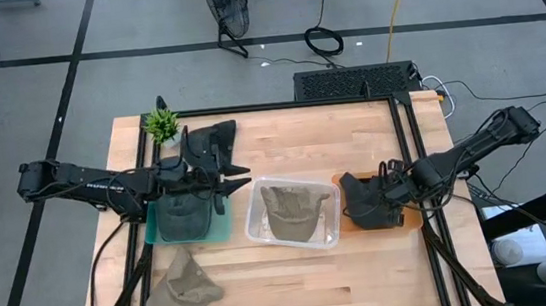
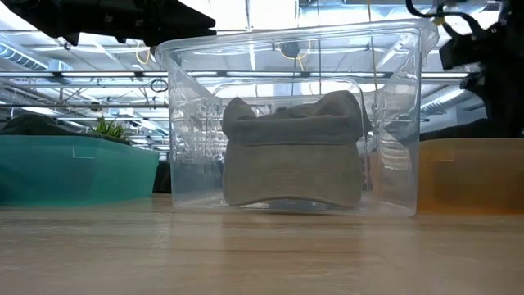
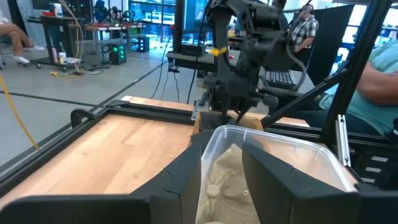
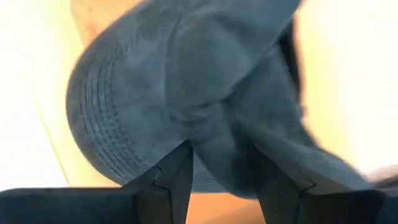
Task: Pick & Place hat
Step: Put the right black cap into the orange bin
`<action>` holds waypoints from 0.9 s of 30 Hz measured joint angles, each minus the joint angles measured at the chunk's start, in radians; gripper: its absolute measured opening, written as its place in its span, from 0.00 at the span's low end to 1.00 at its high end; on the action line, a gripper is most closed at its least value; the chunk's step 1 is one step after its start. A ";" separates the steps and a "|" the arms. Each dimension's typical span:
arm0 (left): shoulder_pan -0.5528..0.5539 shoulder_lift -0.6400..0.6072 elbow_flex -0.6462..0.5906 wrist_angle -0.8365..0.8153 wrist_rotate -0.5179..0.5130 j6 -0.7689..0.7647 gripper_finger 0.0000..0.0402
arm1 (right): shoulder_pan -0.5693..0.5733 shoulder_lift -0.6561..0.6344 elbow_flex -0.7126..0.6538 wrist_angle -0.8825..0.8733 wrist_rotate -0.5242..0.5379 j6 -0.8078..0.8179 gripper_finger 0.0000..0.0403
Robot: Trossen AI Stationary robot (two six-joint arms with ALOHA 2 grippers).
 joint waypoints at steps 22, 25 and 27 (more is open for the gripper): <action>0.000 0.000 0.000 0.000 0.000 0.004 0.32 | 0.112 0.095 0.116 0.138 -0.006 -0.028 0.08; 0.000 0.000 0.000 0.000 -0.006 0.003 0.32 | 0.114 0.133 0.076 0.135 -0.007 -0.032 0.01; -0.004 0.000 0.000 0.000 -0.007 -0.002 0.32 | 0.113 0.145 0.046 0.137 -0.016 -0.020 0.02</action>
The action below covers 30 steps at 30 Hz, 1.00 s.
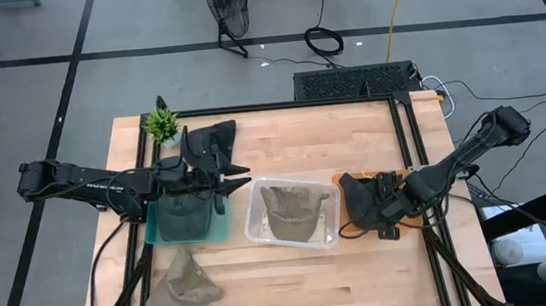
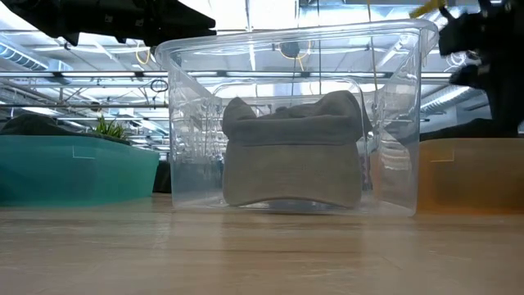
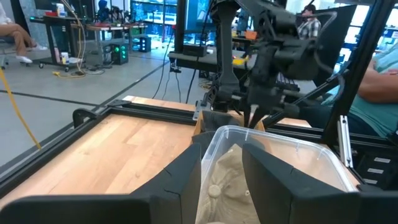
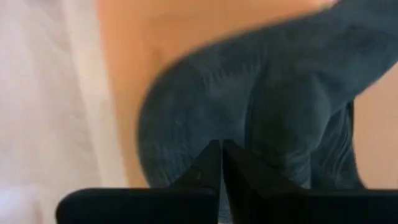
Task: Pick & Place hat
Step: Put the right black cap into the orange bin
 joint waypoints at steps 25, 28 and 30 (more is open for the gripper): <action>-0.016 0.000 0.000 0.000 -0.043 0.004 0.32 | -0.003 -0.028 -0.214 0.240 0.030 0.106 0.01; -0.017 0.000 0.000 0.000 -0.043 0.000 0.32 | -0.006 -0.027 -0.227 0.278 0.068 0.115 0.01; -0.022 0.000 0.000 0.000 -0.044 -0.003 0.32 | -0.013 -0.030 -0.224 0.275 0.064 0.104 0.01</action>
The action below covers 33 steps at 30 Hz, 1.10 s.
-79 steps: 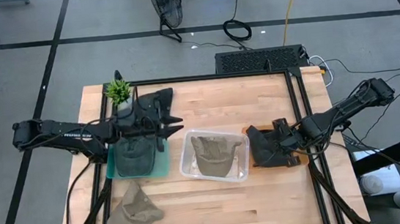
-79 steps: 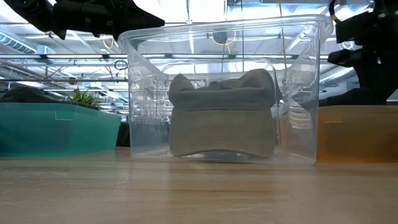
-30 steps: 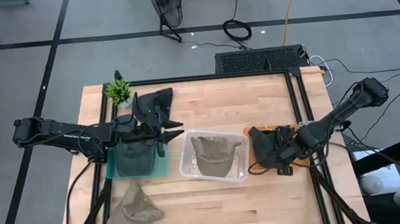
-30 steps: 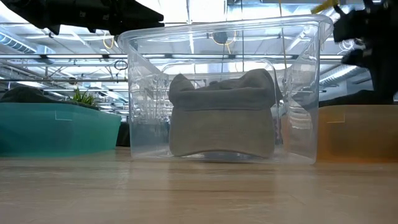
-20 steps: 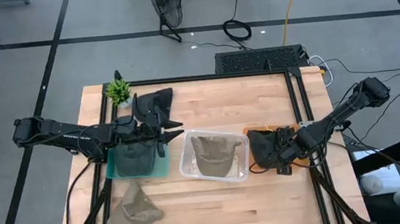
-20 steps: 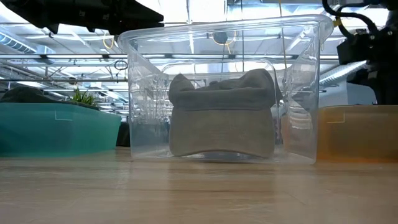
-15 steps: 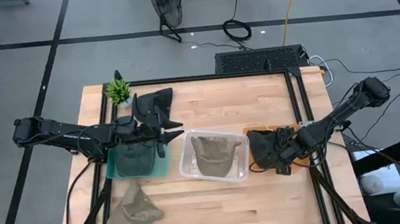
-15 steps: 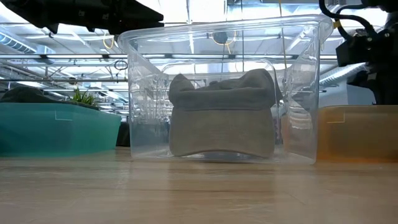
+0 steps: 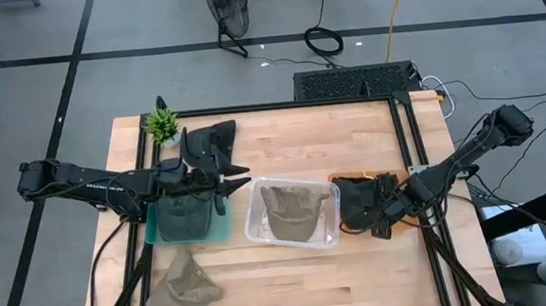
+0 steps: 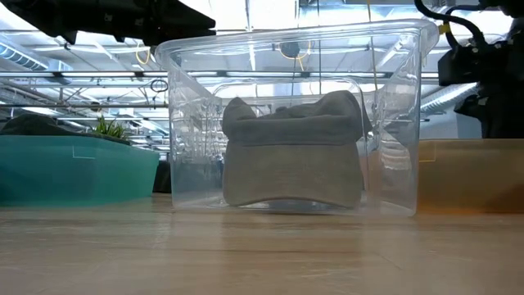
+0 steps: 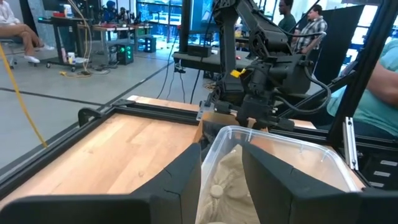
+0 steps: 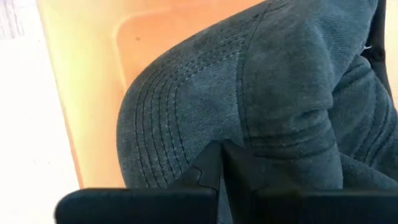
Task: Pick & Place hat
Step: Put the right black cap into the orange bin, then adjust the transparent bin
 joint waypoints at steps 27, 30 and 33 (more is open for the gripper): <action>-0.013 0.000 0.000 0.009 -0.001 0.036 0.32 | -0.007 -0.008 0.320 -0.014 0.075 -0.233 0.00; -0.013 0.000 0.000 0.010 -0.001 0.036 0.32 | -0.020 0.056 0.319 -0.010 0.066 -0.220 0.00; -0.013 0.000 0.000 0.010 -0.001 0.036 0.32 | -0.044 0.109 0.319 0.043 0.077 -0.244 0.00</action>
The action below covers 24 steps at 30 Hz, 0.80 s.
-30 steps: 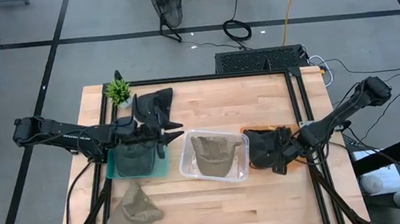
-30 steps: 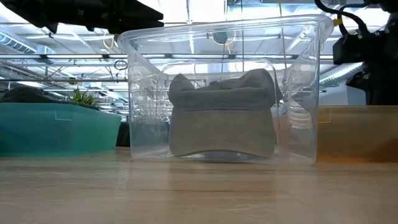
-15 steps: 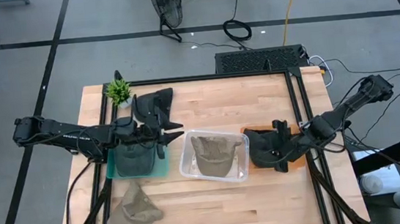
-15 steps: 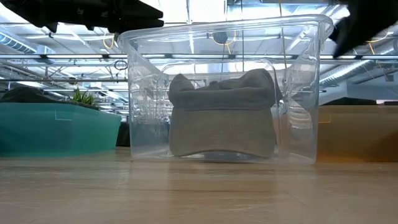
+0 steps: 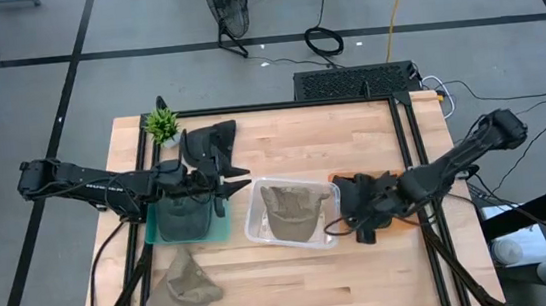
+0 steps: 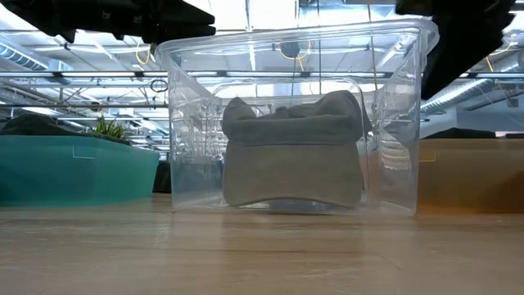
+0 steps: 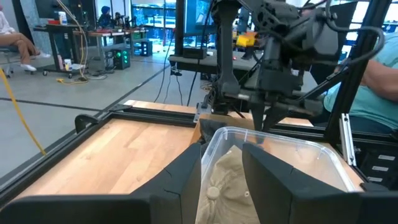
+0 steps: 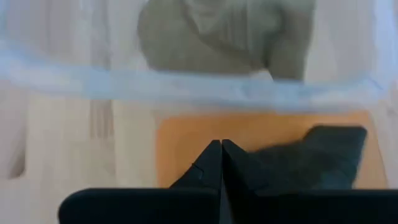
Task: Pick & Place hat
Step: Adjust the transparent bin
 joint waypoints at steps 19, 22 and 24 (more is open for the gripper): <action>0.000 0.000 0.000 0.003 0.000 -0.005 0.32 | -0.220 0.067 0.000 0.214 0.002 -0.287 0.00; 0.000 0.000 0.000 0.002 0.000 -0.002 0.32 | -0.261 0.067 0.001 0.218 0.002 -0.316 0.00; 0.000 0.000 0.000 0.003 0.000 -0.001 0.32 | -0.287 0.067 0.001 0.214 0.002 -0.330 0.00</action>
